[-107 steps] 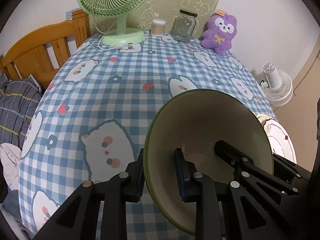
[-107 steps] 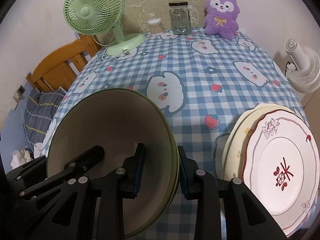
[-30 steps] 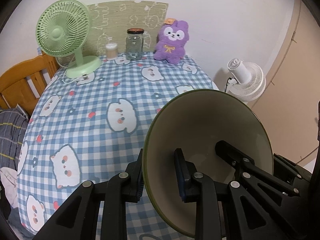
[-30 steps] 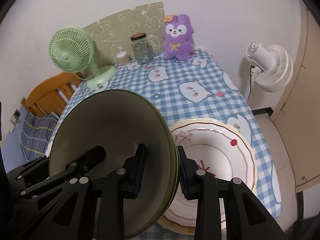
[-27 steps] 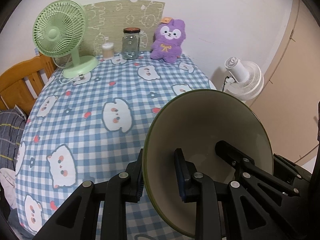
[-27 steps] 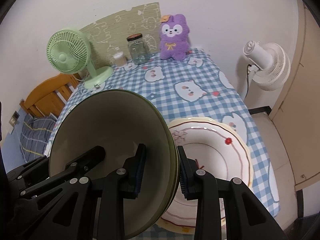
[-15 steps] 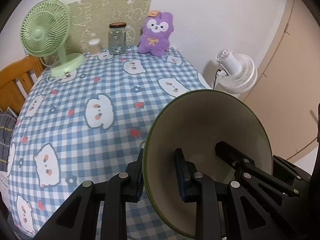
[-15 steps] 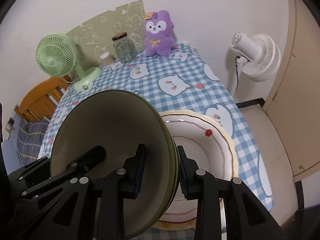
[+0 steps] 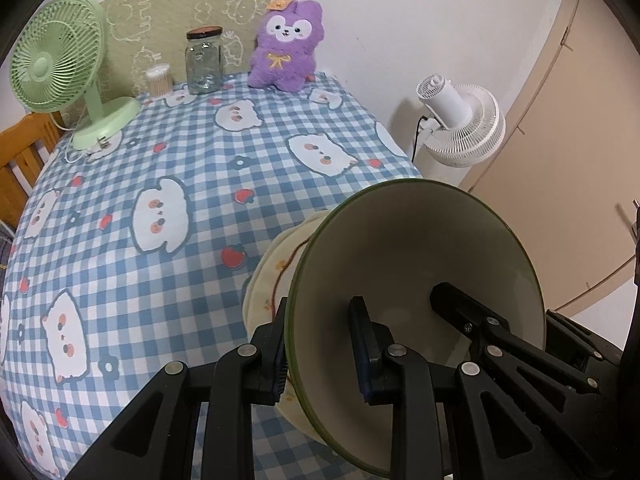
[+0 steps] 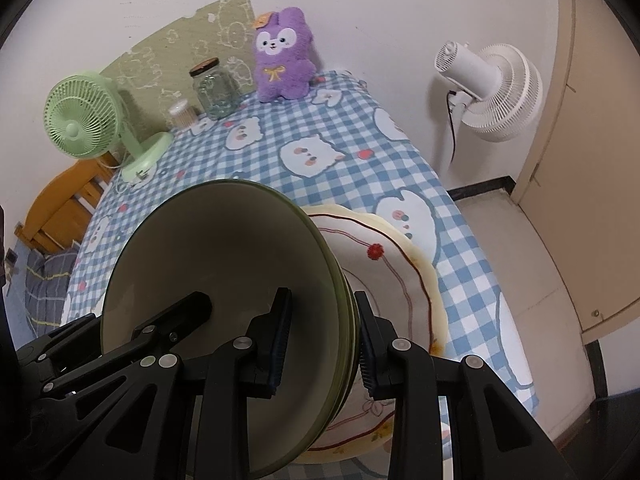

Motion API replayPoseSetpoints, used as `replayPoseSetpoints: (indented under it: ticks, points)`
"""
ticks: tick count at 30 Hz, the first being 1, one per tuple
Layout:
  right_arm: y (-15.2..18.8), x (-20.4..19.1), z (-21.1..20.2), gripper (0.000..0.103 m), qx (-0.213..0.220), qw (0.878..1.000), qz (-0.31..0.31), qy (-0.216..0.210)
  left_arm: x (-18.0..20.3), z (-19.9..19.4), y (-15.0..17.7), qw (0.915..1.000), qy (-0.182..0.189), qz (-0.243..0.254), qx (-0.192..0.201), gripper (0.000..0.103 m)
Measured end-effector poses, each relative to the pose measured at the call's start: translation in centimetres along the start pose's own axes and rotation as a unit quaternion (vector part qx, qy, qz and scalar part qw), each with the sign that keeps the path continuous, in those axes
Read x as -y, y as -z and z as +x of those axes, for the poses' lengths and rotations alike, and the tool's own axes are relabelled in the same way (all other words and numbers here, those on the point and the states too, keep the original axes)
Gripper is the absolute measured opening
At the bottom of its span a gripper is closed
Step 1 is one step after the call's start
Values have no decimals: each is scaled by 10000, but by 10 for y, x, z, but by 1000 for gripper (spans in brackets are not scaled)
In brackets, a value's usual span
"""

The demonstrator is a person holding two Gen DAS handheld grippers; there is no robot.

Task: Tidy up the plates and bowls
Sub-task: 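Lower the bowl stack onto the plate stack with both tools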

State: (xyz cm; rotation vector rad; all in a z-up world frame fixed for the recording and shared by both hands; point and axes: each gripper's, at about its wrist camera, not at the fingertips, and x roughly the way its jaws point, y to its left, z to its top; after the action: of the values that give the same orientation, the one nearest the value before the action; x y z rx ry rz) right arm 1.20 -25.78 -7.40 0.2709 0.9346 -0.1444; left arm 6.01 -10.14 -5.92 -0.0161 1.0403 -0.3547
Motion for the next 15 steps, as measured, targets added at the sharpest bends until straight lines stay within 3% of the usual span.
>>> replayPoseSetpoints:
  ticks: [15]
  points:
    - [-9, 3, 13, 35, -51, 10000, 0, 36, -1, 14, -9, 10000, 2, 1, -35, 24]
